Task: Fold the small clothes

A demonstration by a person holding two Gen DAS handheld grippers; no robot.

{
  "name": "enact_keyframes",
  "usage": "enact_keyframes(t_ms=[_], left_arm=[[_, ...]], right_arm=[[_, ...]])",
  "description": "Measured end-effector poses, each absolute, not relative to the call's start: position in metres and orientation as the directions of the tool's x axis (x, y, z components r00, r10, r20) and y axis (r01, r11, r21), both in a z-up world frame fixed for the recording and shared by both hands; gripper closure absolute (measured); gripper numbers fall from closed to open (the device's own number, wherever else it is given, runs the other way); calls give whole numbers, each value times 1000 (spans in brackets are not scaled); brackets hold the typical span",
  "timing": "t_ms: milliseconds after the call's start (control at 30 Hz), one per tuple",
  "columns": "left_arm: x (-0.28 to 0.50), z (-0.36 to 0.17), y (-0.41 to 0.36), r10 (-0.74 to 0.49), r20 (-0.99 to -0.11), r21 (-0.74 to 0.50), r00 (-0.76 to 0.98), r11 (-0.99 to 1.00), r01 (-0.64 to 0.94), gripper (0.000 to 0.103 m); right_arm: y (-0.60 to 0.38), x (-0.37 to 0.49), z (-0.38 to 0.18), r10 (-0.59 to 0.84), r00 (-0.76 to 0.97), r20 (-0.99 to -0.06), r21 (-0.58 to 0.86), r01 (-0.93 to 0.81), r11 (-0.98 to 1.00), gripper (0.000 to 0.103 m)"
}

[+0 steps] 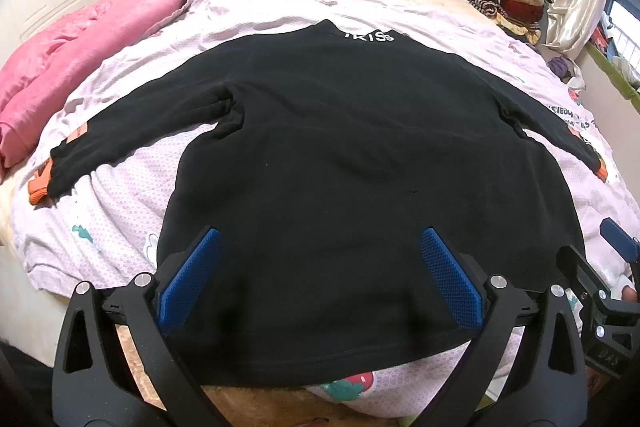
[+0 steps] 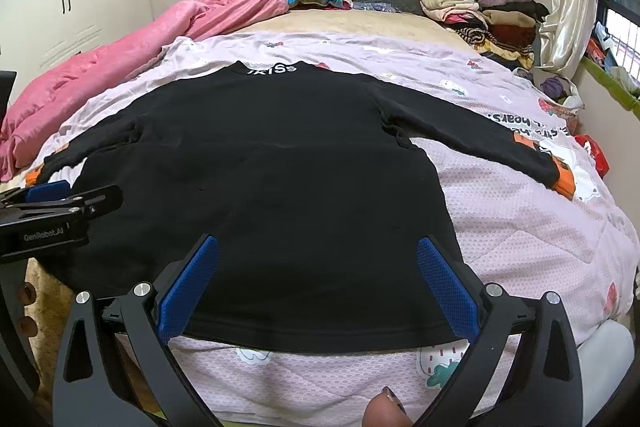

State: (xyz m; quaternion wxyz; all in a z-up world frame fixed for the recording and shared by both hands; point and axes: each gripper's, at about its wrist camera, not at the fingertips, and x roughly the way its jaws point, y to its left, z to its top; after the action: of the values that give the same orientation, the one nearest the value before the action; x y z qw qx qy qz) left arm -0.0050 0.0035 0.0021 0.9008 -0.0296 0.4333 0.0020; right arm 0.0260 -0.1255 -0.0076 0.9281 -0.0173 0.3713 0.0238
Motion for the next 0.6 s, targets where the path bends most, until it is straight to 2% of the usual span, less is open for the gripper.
enact_keyframes(t_ms=[600], left_arm=[[-5,3,6,-28,-782,-60,623,998,-31,9]], right_arm=[[-125,25,-8,37,725,-688,-9,-61,998,4]])
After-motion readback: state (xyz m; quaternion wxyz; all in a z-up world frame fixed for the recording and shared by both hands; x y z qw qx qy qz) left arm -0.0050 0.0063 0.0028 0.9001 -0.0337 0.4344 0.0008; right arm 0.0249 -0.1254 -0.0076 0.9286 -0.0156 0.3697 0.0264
